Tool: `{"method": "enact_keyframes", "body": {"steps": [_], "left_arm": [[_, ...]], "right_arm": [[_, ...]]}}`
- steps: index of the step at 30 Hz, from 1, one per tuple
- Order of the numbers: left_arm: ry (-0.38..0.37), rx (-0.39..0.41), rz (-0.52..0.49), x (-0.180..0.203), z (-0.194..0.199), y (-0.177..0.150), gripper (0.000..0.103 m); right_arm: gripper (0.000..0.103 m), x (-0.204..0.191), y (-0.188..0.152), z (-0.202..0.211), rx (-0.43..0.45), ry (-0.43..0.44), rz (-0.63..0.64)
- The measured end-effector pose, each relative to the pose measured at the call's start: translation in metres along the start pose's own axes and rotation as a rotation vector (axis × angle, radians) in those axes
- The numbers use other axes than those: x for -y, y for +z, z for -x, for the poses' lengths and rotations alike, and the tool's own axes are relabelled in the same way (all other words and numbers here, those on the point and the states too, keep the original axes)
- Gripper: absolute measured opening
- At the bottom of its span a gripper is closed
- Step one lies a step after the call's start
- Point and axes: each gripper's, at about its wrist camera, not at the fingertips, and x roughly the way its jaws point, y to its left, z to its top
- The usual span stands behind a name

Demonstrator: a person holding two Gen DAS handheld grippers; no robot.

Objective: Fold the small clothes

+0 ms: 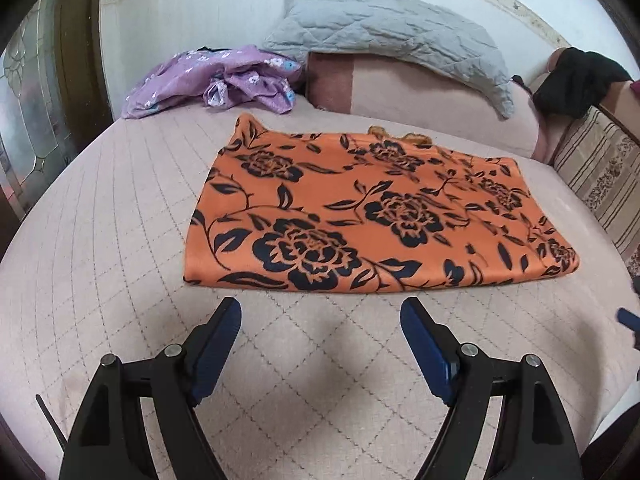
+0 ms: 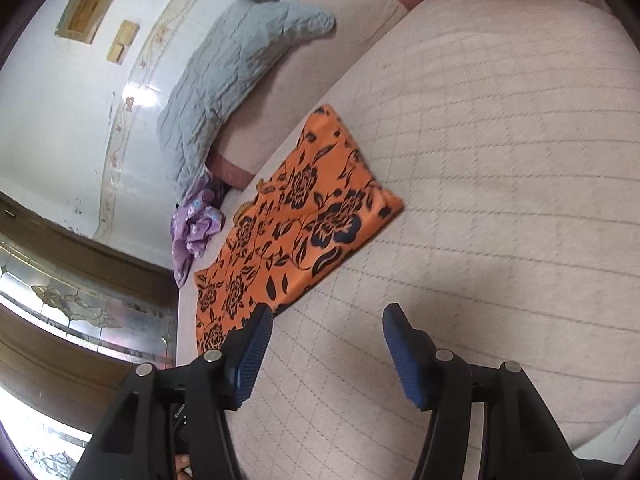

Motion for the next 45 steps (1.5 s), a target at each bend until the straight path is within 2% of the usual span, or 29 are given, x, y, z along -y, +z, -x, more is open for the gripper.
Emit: {"method": "enact_keyframes", "body": {"steps": [2, 5, 10, 13, 20, 25, 29, 30, 33, 34, 35, 36, 37, 42, 45], "left_arm": [[-0.005, -0.010, 0.024, -0.003, 0.000, 0.003, 0.085], [-0.035, -0.042, 0.140, -0.019, -0.008, 0.008, 0.085], [0.018, -0.140, 0.282, -0.045, -0.030, 0.008, 0.085], [-0.011, -0.165, 0.355, -0.053, -0.038, 0.011, 0.085], [-0.020, -0.154, 0.430, -0.064, -0.050, 0.018, 0.085], [-0.070, -0.118, 0.547, -0.081, -0.058, 0.023, 0.084], [-0.120, -0.083, 0.618, -0.088, -0.067, 0.031, 0.083], [-0.129, -0.076, 0.635, -0.090, -0.070, 0.034, 0.081], [-0.144, -0.064, 0.681, -0.098, -0.075, 0.039, 0.062], [-0.147, -0.064, 0.695, -0.100, -0.077, 0.039, 0.051], [-0.147, -0.065, 0.707, -0.103, -0.078, 0.038, 0.042], [-0.148, -0.065, 0.715, -0.106, -0.079, 0.037, 0.040], [-0.154, -0.062, 0.716, -0.108, -0.080, 0.037, 0.038], [-0.136, -0.038, 0.652, -0.099, -0.078, 0.041, 0.026], [-0.148, -0.017, 0.637, -0.097, -0.068, 0.045, 0.024]], "right_arm": [[0.064, -0.003, 0.000, -0.013, -0.025, 0.013, -0.006], [0.066, -0.008, 0.001, -0.033, -0.046, 0.036, -0.034], [0.067, -0.017, -0.003, -0.060, -0.057, 0.044, -0.049], [0.067, -0.017, -0.002, -0.074, -0.069, 0.040, -0.049], [0.069, 0.003, 0.016, -0.102, -0.062, 0.087, -0.178], [0.068, 0.016, 0.031, -0.126, -0.045, 0.090, -0.262], [0.068, 0.012, 0.047, -0.141, -0.013, 0.093, -0.257], [0.068, 0.013, 0.051, -0.146, -0.001, 0.097, -0.264], [0.069, 0.008, 0.062, -0.158, 0.030, 0.086, -0.240], [0.067, 0.005, 0.065, -0.161, 0.039, 0.074, -0.223], [0.059, 0.002, 0.068, -0.164, 0.050, 0.061, -0.203], [0.038, -0.001, 0.070, -0.169, 0.059, 0.031, -0.171], [0.031, -0.002, 0.073, -0.175, 0.052, 0.009, -0.154], [0.025, -0.013, 0.075, -0.180, 0.073, -0.026, -0.091], [0.021, -0.022, 0.075, -0.170, 0.102, -0.017, -0.057]]}}
